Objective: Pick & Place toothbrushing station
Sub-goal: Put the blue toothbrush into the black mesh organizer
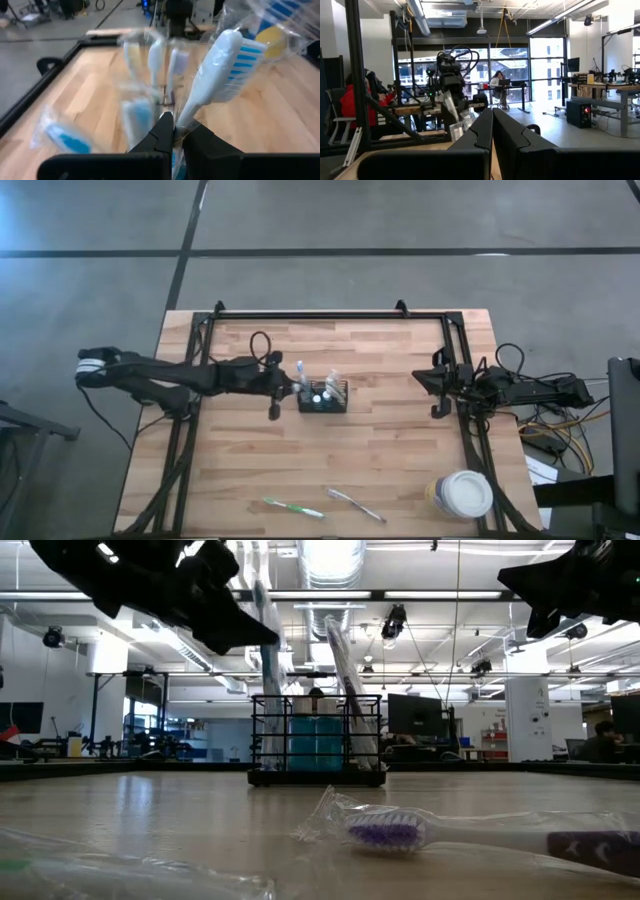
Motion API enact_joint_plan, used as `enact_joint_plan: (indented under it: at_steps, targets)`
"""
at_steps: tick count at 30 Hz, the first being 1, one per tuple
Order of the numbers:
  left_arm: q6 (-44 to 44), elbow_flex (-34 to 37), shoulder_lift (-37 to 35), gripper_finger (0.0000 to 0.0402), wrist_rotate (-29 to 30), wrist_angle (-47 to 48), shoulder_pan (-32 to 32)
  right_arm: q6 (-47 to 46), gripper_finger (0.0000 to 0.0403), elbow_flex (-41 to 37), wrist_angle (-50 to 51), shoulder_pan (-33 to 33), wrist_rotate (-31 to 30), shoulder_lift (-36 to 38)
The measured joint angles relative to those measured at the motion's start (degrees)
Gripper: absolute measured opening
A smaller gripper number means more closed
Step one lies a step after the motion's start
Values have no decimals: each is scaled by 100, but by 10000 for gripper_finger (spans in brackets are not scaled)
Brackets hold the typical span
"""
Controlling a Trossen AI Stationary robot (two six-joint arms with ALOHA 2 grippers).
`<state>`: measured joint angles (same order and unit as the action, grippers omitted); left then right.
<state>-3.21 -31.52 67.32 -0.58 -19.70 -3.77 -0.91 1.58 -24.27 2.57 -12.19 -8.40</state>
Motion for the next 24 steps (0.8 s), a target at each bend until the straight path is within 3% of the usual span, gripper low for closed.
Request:
enact_joint_plan:
  at_steps: [24]
  targets:
    - [357,-7,966,31,-8,-335,-112,-17,8,0,10,0,2,-38]
